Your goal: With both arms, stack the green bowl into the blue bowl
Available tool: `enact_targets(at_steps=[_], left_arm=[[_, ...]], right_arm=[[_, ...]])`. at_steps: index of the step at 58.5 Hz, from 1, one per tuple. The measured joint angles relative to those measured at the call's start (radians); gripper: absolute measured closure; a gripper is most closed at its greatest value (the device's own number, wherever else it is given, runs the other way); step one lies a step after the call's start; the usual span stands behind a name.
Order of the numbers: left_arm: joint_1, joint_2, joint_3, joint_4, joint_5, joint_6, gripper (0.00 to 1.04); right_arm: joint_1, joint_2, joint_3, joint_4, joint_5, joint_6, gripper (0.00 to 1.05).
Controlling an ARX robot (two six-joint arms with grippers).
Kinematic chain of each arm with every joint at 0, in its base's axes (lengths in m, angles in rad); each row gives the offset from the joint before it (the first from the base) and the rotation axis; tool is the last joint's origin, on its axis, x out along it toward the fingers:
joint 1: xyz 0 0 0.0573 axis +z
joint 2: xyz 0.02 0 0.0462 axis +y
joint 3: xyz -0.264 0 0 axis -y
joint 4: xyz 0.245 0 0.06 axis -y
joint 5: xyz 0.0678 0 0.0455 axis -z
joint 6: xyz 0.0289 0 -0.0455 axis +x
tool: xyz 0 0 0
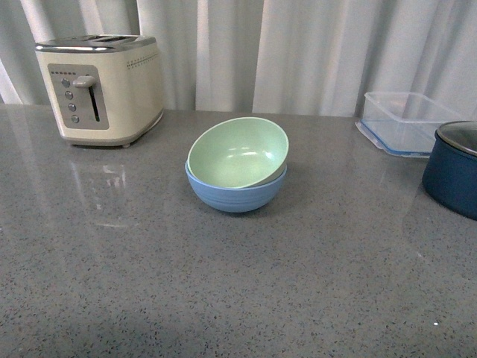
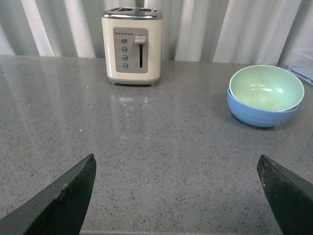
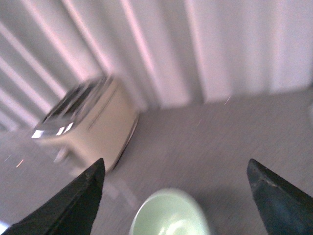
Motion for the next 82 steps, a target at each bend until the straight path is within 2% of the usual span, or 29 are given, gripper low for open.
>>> enact_targets(at_steps=[4,9,13,22,37,52,57,76,82], left_arm=[[0.000,0.000,0.000,0.000,-0.002,0.000,0.07],[0.000,0.000,0.000,0.000,-0.003,0.000,0.07],[0.000,0.000,0.000,0.000,-0.003,0.000,0.07],[0.000,0.000,0.000,0.000,-0.002,0.000,0.07],[0.000,0.000,0.000,0.000,-0.001,0.000,0.07],[0.000,0.000,0.000,0.000,-0.001,0.000,0.07],[0.000,0.000,0.000,0.000,-0.001,0.000,0.07],[0.000,0.000,0.000,0.000,-0.001,0.000,0.07],[0.000,0.000,0.000,0.000,-0.001,0.000,0.07]], right_arm=[[-0.034,-0.048,-0.152,0.119,0.019,-0.107,0.46],[-0.074,-0.098,-0.308,0.188,-0.004,-0.167,0.60],[-0.097,-0.144,-0.406,0.223,-0.031,-0.188,0.71],[-0.165,-0.306,-0.625,0.299,-0.097,-0.218,1.04],[-0.242,-0.486,-0.843,0.320,-0.172,-0.219,1.04],[-0.282,-0.628,-0.947,0.281,-0.211,-0.219,1.04],[-0.337,-0.684,-0.975,0.252,-0.285,-0.219,1.04],[-0.362,-0.870,-1.040,0.135,-0.289,-0.219,1.04],[-0.362,-0.892,-1.081,0.164,-0.291,-0.219,1.04]])
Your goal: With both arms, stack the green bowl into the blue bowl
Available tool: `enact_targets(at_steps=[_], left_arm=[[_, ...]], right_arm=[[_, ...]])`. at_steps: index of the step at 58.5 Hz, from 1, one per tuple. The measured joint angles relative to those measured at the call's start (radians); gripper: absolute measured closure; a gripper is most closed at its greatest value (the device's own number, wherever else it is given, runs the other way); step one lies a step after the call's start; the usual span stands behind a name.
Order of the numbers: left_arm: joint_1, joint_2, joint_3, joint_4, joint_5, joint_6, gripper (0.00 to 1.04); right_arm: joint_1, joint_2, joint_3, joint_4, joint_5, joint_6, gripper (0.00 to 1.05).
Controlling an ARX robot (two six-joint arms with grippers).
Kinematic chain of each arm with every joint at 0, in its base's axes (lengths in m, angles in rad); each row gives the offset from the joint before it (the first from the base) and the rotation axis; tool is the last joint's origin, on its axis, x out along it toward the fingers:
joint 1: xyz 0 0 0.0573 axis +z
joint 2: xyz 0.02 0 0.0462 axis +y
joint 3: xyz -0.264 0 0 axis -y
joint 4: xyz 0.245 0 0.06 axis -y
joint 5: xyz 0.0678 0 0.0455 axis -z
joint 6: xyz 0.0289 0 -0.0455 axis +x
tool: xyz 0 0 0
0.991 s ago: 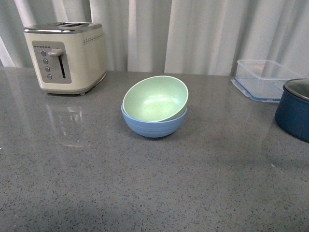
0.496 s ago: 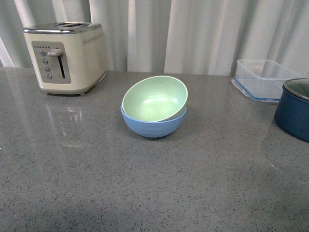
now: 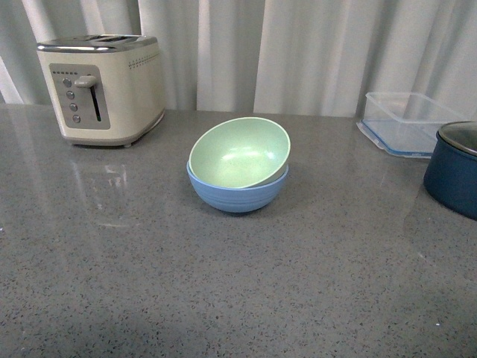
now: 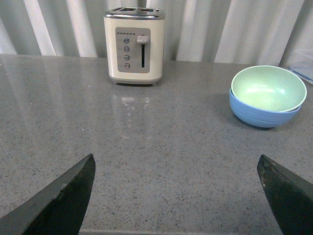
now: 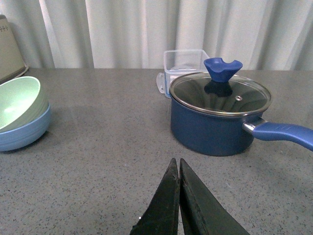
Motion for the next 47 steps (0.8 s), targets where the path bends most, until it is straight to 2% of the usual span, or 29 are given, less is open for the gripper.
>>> enact_targets(at_steps=[47], left_arm=[[0.000,0.000,0.000,0.000,0.000,0.000,0.07]], right_arm=[[0.000,-0.385,-0.008,-0.368,0.000,0.000,1.04]])
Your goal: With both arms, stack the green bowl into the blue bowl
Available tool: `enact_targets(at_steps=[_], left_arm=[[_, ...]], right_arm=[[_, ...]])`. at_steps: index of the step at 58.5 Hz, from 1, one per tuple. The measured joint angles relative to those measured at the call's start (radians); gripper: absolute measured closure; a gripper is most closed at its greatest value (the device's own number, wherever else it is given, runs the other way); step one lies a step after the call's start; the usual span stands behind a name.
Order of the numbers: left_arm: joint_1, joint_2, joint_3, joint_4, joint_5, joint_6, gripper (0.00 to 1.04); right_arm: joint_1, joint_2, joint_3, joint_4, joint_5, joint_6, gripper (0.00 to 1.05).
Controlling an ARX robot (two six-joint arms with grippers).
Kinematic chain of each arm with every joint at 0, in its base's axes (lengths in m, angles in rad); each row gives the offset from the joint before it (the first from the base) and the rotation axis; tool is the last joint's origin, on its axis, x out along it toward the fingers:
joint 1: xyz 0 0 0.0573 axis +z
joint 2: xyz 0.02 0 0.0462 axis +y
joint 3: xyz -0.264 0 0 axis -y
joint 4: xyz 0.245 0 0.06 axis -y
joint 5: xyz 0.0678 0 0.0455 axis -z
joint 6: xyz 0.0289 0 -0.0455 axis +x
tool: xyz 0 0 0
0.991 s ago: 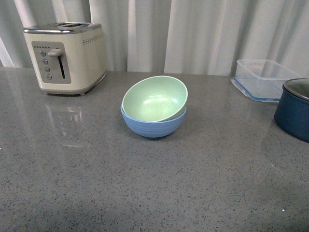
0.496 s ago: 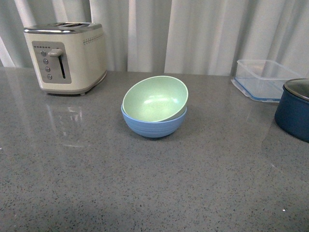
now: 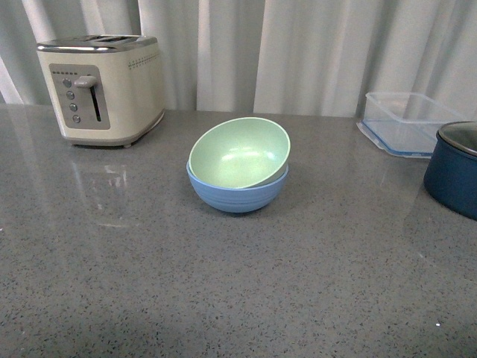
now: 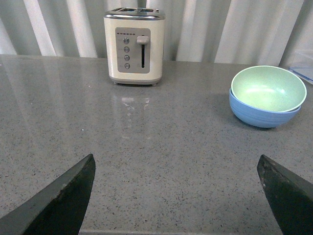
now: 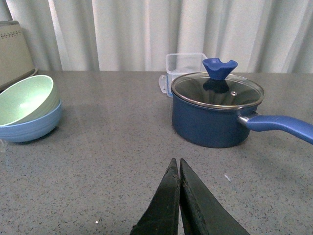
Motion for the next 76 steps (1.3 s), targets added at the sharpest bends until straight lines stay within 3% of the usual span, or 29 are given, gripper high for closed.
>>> enact_targets(at_steps=[22,28,37,41,61,76], left_arm=[[0.000,0.000,0.000,0.000,0.000,0.000,0.07],[0.000,0.000,0.000,0.000,-0.001,0.000,0.07],[0.000,0.000,0.000,0.000,0.000,0.000,0.07],[0.000,-0.001,0.000,0.000,0.000,0.000,0.07],[0.000,-0.001,0.000,0.000,0.000,0.000,0.07],[0.000,-0.001,0.000,0.000,0.000,0.000,0.07]], right_arm=[[0.000,-0.092,0.000,-0.092,0.000,0.000,1.04],[0.000,-0.230,0.001,-0.261,-0.002,0.000,1.04],[0.000,-0.261,0.001,-0.268,-0.001,0.000,1.04],[0.000,-0.261,0.001,-0.268,-0.002,-0.001,0.92],[0.000,-0.261,0.001,-0.268,-0.002,-0.001,0.10],[0.000,-0.261,0.001,-0.268,-0.002,0.000,0.10]])
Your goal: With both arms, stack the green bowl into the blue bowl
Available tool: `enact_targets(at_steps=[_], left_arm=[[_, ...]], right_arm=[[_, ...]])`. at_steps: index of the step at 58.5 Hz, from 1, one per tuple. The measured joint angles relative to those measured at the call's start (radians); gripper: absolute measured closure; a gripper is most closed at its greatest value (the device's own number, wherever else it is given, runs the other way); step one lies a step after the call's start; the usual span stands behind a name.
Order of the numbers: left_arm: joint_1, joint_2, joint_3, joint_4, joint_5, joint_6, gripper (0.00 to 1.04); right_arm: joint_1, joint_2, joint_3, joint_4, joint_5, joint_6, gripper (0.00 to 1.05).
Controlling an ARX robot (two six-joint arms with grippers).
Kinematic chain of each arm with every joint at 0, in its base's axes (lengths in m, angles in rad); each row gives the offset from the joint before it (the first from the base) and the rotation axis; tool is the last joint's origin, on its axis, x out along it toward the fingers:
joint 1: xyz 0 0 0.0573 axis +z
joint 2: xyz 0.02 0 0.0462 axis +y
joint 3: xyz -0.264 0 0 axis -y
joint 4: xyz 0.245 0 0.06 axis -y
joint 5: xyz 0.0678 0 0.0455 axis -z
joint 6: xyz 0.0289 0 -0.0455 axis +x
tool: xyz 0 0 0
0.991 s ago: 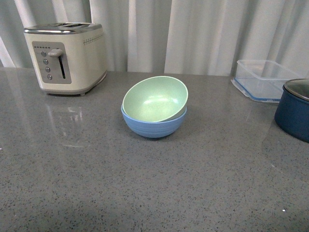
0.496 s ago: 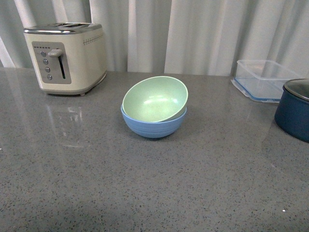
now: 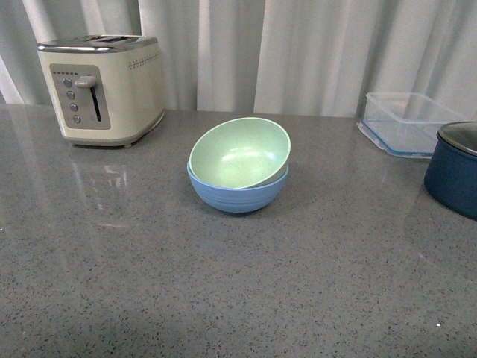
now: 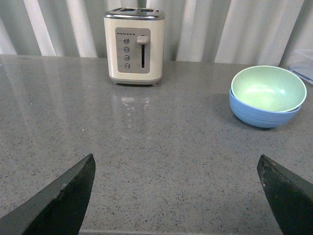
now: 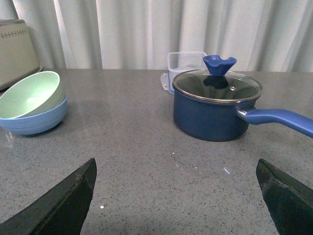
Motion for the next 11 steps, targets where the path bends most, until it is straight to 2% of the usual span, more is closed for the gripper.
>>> enact_targets(at_steps=[11], left_arm=[[0.000,0.000,0.000,0.000,0.000,0.000,0.07]], right_arm=[[0.000,0.000,0.000,0.000,0.000,0.000,0.10]])
